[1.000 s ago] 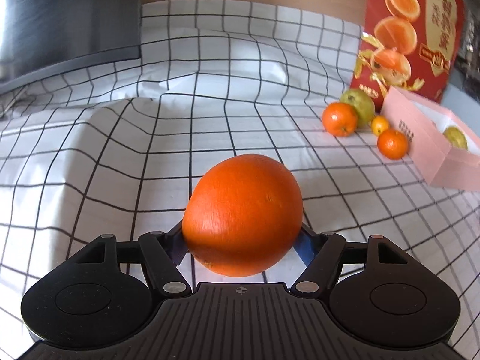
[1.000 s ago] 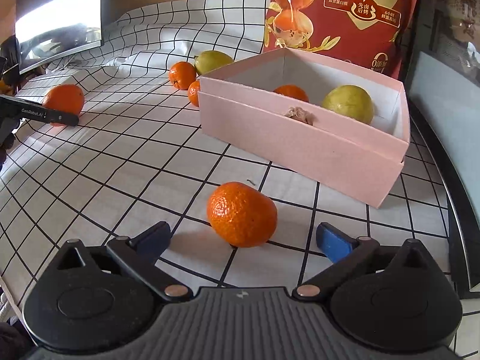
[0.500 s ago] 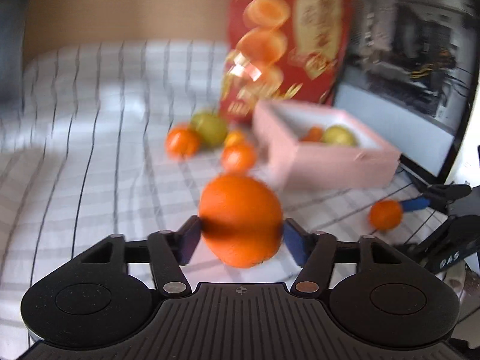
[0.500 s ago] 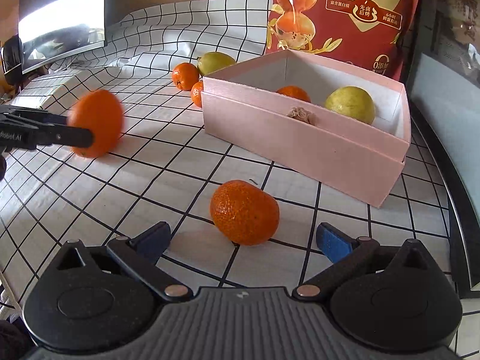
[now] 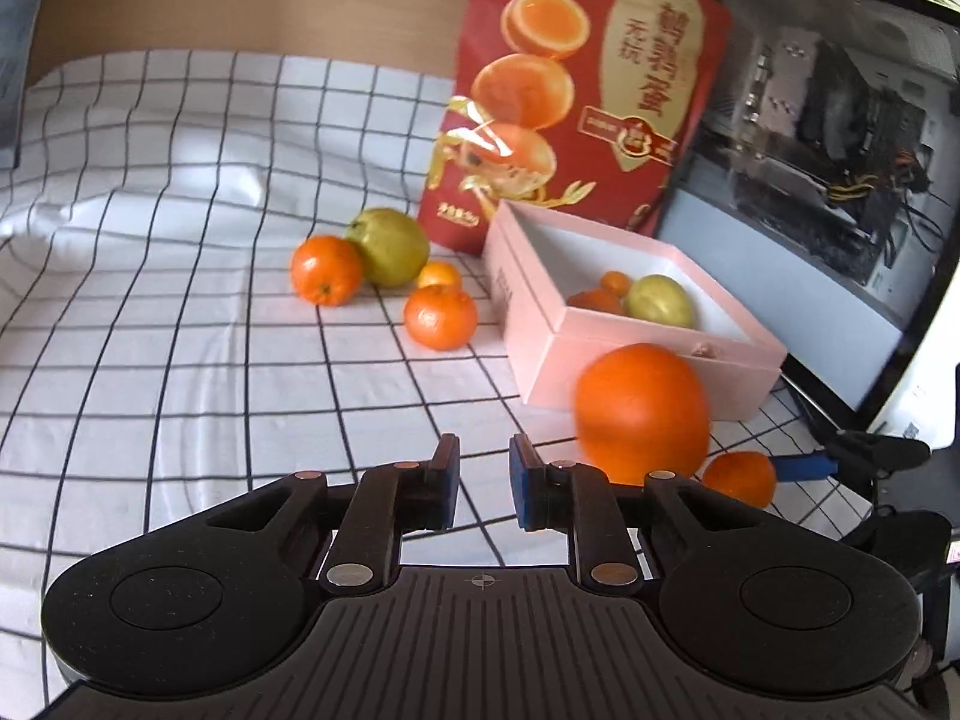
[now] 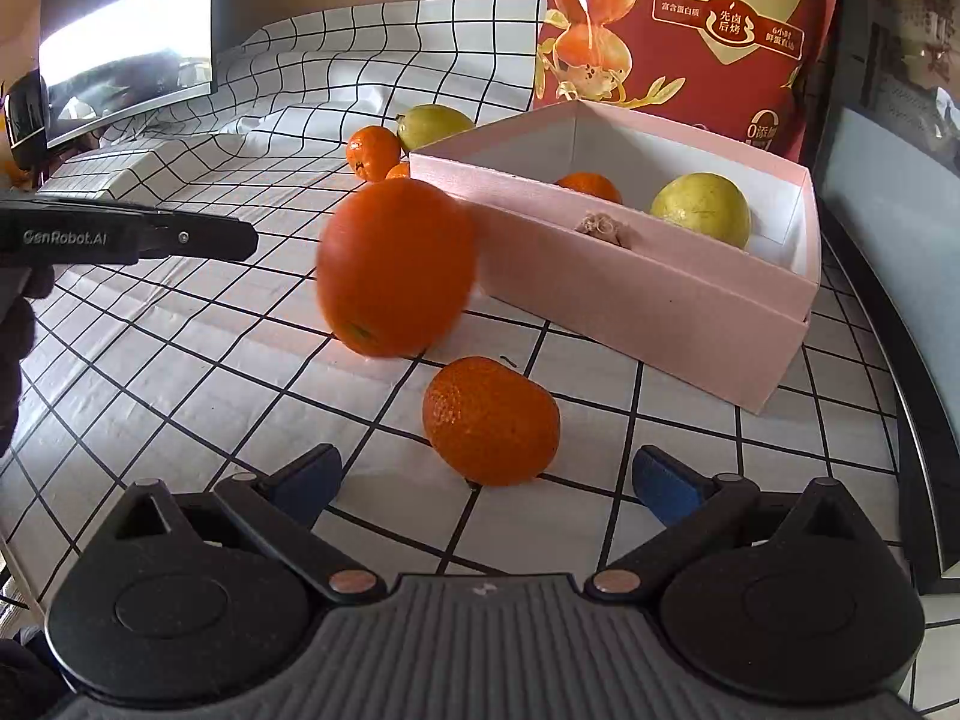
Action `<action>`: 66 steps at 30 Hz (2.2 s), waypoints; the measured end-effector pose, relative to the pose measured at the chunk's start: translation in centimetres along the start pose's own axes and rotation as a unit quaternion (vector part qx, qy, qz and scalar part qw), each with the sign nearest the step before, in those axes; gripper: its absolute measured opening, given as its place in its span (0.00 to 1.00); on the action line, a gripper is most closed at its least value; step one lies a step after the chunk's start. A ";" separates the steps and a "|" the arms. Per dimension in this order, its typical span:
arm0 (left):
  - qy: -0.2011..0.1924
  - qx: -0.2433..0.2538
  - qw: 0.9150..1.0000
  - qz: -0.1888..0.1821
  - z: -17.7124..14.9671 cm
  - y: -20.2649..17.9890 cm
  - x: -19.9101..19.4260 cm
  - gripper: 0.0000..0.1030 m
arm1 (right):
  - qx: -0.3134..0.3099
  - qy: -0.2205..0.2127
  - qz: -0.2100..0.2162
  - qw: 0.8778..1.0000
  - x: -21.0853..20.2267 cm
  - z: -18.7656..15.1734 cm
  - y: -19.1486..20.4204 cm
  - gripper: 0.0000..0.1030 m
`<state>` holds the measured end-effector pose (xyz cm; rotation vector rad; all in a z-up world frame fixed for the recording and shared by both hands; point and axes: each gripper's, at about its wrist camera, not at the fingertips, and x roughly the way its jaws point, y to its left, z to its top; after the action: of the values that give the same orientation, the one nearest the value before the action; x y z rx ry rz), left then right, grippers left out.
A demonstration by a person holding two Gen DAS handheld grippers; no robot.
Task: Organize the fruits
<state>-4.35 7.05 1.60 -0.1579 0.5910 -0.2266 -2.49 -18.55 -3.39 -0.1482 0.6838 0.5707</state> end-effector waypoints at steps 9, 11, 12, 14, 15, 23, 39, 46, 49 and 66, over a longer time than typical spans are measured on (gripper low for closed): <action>-0.008 0.055 0.998 0.022 0.1 -3.7 -1.0 0.22 | -0.001 -0.010 -0.010 1.000 -0.5 -0.3 0.2 0.95; -0.010 0.068 0.997 0.019 0.2 -4.9 -0.9 0.22 | 0.005 -0.013 -0.020 1.000 -0.6 -0.3 0.1 0.94; -0.011 0.076 0.997 0.018 0.3 -5.6 -0.7 0.22 | 0.009 -0.016 -0.023 1.000 -0.7 -0.4 0.0 0.93; -0.015 0.094 0.995 0.018 0.4 -7.0 -0.4 0.24 | 0.012 -0.030 -0.035 0.999 -1.2 -0.4 -0.3 0.93; -0.017 0.105 0.994 0.019 0.5 -7.7 -0.2 0.24 | 0.010 -0.040 -0.048 0.998 -1.5 -0.5 -0.4 0.92; -0.020 0.131 0.991 0.025 0.6 -10.0 1.1 0.24 | 0.048 -0.083 -0.065 0.993 -4.3 -0.4 -3.1 0.92; -0.047 0.142 0.986 0.076 1.1 -8.8 0.0 0.24 | 0.093 -0.100 -0.073 0.988 -1.6 5.3 -3.1 0.89; -0.054 0.129 0.987 0.082 1.4 -7.6 -0.8 0.24 | 0.029 -0.124 -0.119 0.985 -1.4 4.8 0.0 0.88; -0.055 0.131 0.987 0.076 1.4 -7.8 -1.0 0.24 | 0.025 -0.123 -0.090 0.988 -2.3 4.2 0.4 0.88; -0.042 0.163 0.984 0.059 0.3 -11.2 1.5 0.25 | -0.001 -0.097 -0.103 0.990 -4.9 -1.8 -2.3 0.88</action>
<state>-4.84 -4.13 3.40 0.1834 0.4709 -0.1970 -5.36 -23.24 -1.82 -0.1618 0.4719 0.3815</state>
